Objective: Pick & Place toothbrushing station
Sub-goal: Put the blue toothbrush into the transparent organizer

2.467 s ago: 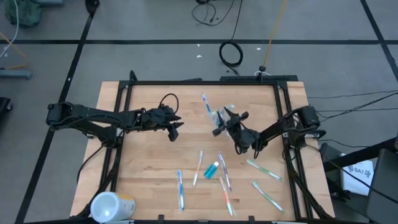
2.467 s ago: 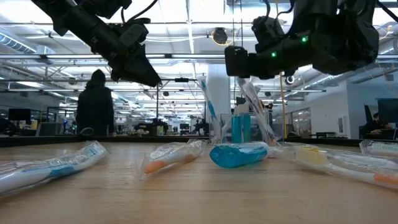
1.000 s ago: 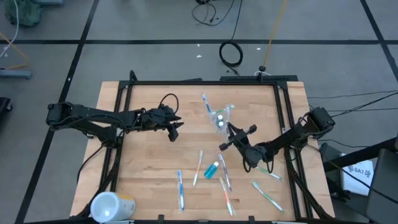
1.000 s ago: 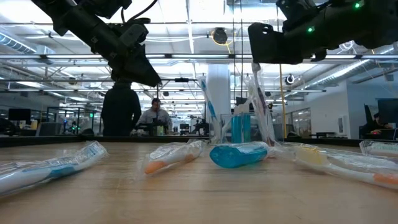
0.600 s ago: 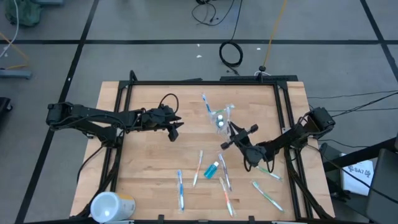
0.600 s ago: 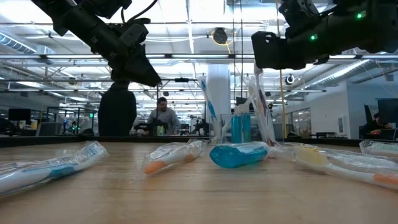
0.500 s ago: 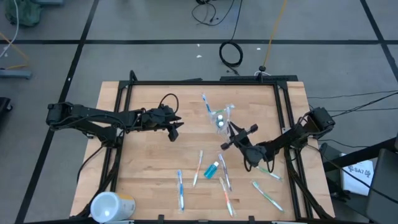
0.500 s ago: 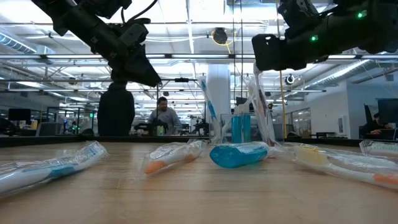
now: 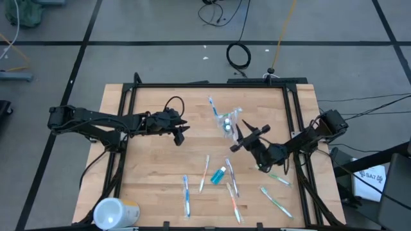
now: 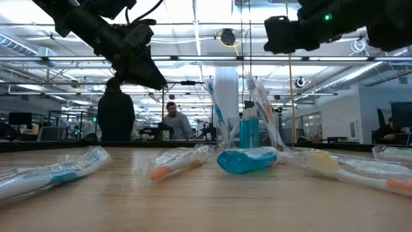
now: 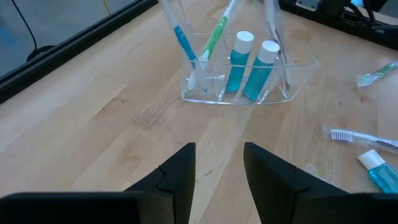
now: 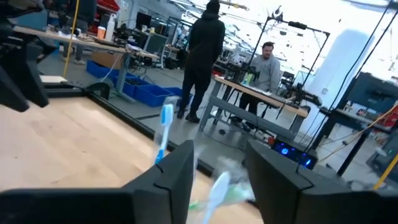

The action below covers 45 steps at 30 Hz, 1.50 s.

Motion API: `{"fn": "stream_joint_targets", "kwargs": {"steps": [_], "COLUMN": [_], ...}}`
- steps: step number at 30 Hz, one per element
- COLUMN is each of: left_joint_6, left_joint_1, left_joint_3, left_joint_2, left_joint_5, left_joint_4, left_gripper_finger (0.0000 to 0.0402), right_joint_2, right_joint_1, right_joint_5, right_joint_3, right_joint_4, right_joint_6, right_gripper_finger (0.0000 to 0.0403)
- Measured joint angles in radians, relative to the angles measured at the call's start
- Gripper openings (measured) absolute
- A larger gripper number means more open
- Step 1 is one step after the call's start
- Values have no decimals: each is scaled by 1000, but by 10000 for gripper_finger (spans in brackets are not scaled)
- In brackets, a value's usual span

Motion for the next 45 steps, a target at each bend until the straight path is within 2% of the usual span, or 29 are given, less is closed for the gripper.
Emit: {"fn": "stream_joint_targets", "kwargs": {"steps": [7, 12, 18, 20, 23, 29, 32, 41, 45], "left_joint_6": [-36, -122, -252, -295, -321, -378, -392, -478, -580], "left_joint_1": [-28, -74, -181, -229, -322, -443, -468, -479, -479], "left_joint_3": [0, 0, 0, 0, 0, 10, 70, 372, 462], "left_joint_2": [0, 0, 0, 0, 18, 66, 95, 266, 341], "left_joint_5": [1, 68, 85, 83, 35, -94, -98, -120, -96], "left_joint_4": [0, 0, 0, 0, 10, 73, 5, -378, -518], "left_gripper_finger": [141, 141, 141, 141, 140, 140, 140, 140, 140], "right_joint_2": [-150, -236, -267, -267, -266, -297, -319, -339, -339], "right_joint_1": [1, 0, 0, 0, -4, -12, 11, 32, 21], "right_joint_5": [3, 9, 133, 129, 134, 134, 134, 126, 9], "right_joint_3": [0, 0, -2, -22, -35, -35, -35, -35, -34], "right_joint_4": [-4, -7, -89, -137, -164, -61, -63, -77, -201], "right_joint_6": [-161, -214, -255, -274, -273, -257, -249, -255, -227], "right_gripper_finger": [149, 145, 144, 144, 144, 144, 144, 144, 144]}}
